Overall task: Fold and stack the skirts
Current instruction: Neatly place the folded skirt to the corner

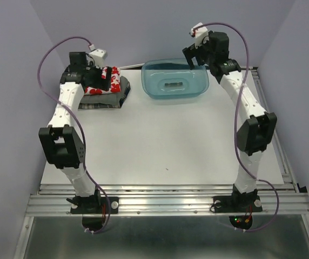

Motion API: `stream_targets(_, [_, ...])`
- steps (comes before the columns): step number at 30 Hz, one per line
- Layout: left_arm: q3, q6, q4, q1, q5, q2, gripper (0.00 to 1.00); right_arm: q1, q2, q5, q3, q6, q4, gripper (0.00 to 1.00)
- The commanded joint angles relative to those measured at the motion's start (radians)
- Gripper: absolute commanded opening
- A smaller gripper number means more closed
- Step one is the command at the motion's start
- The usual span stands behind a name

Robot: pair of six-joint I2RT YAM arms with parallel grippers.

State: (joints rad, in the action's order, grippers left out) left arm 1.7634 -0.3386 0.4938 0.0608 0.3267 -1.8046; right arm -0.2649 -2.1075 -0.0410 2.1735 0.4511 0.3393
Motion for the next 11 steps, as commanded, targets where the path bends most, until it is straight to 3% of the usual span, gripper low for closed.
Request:
stream_targets(1, [-0.105,-0.043,-0.102,-0.165,-0.047,0.120,0.99,-0.002,0.171,-0.126,-0.250,-0.210,0.099,1.00])
stream_targets(5, [-0.284,0.001,-0.190,-0.258,-0.002,0.188,0.99,-0.002,0.364,-0.203,-0.539,-0.328,0.093,1.00])
stream_targets(11, [-0.432,0.055,-0.307,-0.299,0.048,0.244,0.99,-0.002,0.578,-0.240,-0.854,-0.377,0.064,1.00])
